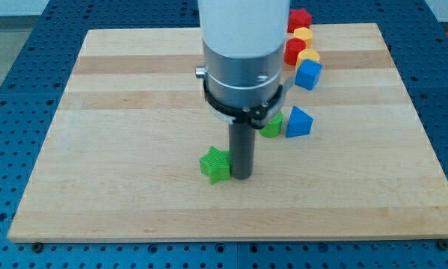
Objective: Move the green star left to the green circle
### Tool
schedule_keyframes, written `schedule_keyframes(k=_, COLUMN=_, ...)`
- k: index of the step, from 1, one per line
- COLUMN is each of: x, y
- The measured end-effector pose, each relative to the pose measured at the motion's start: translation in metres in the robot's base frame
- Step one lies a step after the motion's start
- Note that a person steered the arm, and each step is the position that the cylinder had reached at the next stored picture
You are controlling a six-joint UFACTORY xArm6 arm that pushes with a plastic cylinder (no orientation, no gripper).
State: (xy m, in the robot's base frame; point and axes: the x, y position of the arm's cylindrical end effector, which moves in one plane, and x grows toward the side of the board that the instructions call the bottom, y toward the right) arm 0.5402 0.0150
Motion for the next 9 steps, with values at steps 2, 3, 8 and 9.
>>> schedule_keyframes(k=2, x=0.028, y=0.012)
schedule_keyframes(k=3, x=0.028, y=-0.006)
schedule_keyframes(k=8, x=-0.004, y=-0.063)
schedule_keyframes(k=9, x=-0.004, y=-0.063)
